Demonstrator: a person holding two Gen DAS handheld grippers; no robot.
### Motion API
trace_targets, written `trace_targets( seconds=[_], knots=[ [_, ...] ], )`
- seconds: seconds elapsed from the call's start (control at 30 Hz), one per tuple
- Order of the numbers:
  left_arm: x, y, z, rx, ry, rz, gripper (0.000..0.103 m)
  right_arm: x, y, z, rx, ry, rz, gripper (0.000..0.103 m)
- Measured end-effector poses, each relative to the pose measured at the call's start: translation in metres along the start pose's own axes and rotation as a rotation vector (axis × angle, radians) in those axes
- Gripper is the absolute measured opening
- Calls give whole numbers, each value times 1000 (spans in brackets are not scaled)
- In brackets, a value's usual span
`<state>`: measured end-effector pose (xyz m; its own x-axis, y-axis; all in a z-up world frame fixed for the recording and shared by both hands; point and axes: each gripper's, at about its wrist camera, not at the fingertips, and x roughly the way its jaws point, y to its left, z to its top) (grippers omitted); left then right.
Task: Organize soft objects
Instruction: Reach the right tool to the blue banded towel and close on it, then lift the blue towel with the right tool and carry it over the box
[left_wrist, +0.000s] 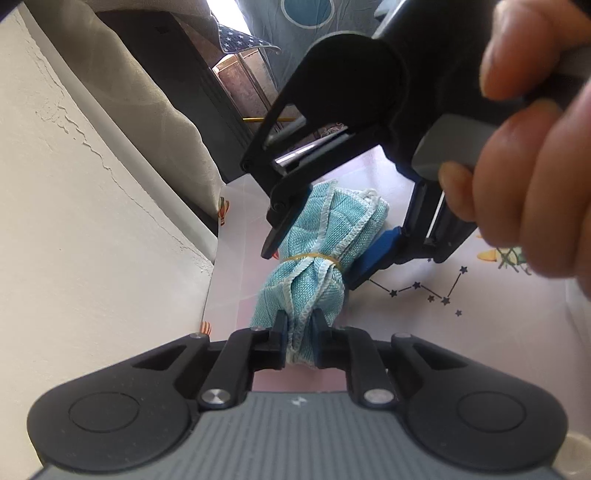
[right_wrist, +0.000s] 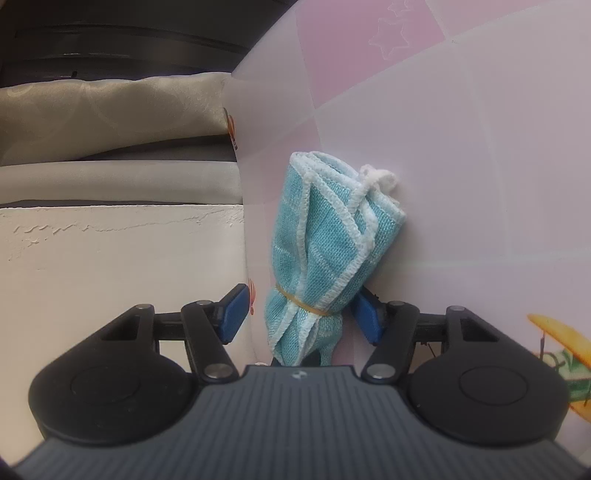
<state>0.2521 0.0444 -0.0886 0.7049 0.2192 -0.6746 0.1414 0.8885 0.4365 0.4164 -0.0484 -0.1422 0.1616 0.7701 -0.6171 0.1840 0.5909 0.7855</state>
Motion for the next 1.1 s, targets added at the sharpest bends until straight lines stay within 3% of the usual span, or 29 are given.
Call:
trace_targets(
  seconds=[0.17,0.23,0.47,0.73,0.93,1.1],
  knots=[
    [-18,4,3,-24,-21,-29,12,-3,-4,-7,15,-2,-16,28],
    [-27,6,4,-31,-29,-25,12,-8,-2,-12,6,-8,-6,26],
    [-76,14,13,-36,-110,-14,12,-55,29,-34,-67,-50,40,24],
    [-165,5,15,-53,-221,-91,13,-147,47,-79,-157,-116,90,23],
    [-227,-34,27,-10,-303,-199,13,-237,22,-119,-180,-191,111,23],
    [-278,-97,33,71,-365,-315,14,-327,-24,-157,-156,-290,107,23]
  ],
)
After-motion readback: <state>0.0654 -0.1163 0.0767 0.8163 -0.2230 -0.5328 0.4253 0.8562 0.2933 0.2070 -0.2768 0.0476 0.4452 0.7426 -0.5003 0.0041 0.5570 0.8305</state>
